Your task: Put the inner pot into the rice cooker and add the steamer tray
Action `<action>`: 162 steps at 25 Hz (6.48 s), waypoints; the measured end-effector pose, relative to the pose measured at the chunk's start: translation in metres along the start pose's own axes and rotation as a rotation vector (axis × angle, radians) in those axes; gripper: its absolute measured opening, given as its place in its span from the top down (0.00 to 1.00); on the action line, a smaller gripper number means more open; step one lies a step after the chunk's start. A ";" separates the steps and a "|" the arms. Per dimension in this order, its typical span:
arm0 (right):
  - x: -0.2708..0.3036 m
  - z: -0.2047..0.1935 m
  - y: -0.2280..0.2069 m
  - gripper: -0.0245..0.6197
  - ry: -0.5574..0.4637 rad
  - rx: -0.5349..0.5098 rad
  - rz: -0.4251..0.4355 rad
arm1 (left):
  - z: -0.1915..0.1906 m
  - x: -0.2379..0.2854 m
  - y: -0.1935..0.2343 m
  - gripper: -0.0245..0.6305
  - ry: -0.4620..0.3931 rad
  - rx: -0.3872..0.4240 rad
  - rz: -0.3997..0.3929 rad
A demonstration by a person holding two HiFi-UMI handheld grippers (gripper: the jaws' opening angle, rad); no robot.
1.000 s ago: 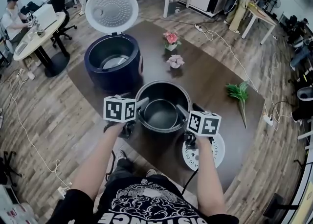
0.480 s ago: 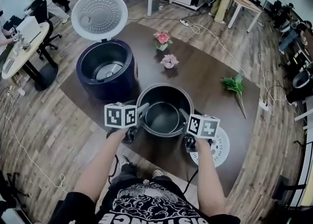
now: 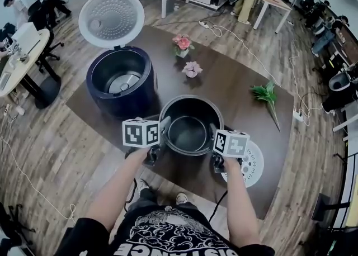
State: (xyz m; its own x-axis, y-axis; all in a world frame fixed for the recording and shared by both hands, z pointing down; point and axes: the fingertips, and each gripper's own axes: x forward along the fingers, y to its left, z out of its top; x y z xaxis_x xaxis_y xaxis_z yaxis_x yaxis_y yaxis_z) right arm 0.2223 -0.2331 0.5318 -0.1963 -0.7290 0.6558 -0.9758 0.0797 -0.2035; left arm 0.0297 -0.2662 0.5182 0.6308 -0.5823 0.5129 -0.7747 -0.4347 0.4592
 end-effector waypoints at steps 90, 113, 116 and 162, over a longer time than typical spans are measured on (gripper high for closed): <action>0.055 0.252 0.311 0.80 -0.332 -0.224 0.176 | 0.248 -0.197 0.203 0.80 -0.408 -0.005 0.089; 0.114 0.221 0.291 0.78 -0.218 -0.237 0.229 | 0.218 -0.151 0.232 0.79 -0.305 0.004 0.215; 0.120 0.218 0.290 0.78 -0.201 -0.251 0.225 | 0.213 -0.149 0.235 0.79 -0.297 0.003 0.227; 0.139 0.197 0.283 0.65 -0.194 -0.259 0.201 | 0.193 -0.137 0.246 0.67 -0.249 0.105 0.316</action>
State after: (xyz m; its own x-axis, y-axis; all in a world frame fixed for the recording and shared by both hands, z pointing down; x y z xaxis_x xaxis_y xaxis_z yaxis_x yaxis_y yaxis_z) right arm -0.0623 -0.4456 0.4223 -0.3887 -0.7945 0.4666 -0.9165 0.3854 -0.1072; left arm -0.2559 -0.4260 0.4214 0.3408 -0.8412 0.4197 -0.9371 -0.2680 0.2237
